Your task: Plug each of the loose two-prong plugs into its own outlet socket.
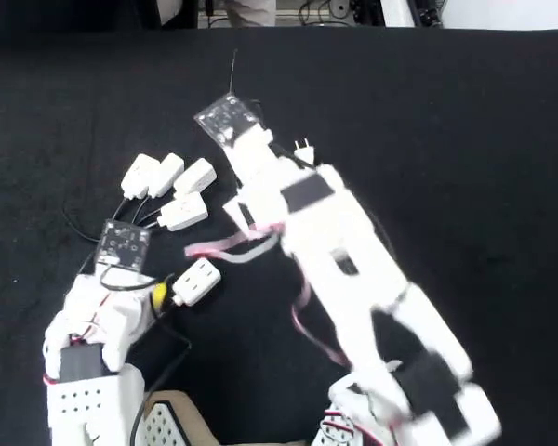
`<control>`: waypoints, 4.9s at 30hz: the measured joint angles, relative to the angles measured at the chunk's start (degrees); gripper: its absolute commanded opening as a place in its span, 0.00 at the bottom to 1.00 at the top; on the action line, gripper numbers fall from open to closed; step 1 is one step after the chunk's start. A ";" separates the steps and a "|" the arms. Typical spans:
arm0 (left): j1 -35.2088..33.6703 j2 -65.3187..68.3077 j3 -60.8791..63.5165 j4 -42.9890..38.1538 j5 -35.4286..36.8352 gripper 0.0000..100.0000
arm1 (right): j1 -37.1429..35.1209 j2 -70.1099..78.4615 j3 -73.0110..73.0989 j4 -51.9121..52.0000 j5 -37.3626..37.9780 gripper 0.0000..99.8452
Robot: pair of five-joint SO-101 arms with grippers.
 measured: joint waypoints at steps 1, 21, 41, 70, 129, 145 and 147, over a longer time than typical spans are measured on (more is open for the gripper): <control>1.93 -1.58 0.00 0.00 0.79 0.29 | -0.35 -3.87 3.25 -2.64 -1.32 0.01; 28.13 -8.18 0.09 -17.76 14.68 0.29 | -9.93 -61.71 47.74 -25.49 -23.21 0.01; 20.66 -7.91 1.05 -20.84 15.65 0.29 | -11.78 -36.40 27.87 -8.35 -24.09 0.01; 18.29 -7.65 1.14 -20.75 15.56 0.29 | -13.10 -18.37 14.15 2.90 -16.26 0.01; -20.84 -8.18 0.26 5.80 1.14 0.29 | -13.27 28.13 -15.38 9.85 0.09 0.01; -20.84 -8.18 1.41 2.99 1.14 0.29 | -13.36 29.45 -18.73 17.32 -9.41 0.01; -20.84 -8.18 1.41 2.99 1.14 0.29 | -13.54 29.63 -18.73 16.97 -12.40 0.01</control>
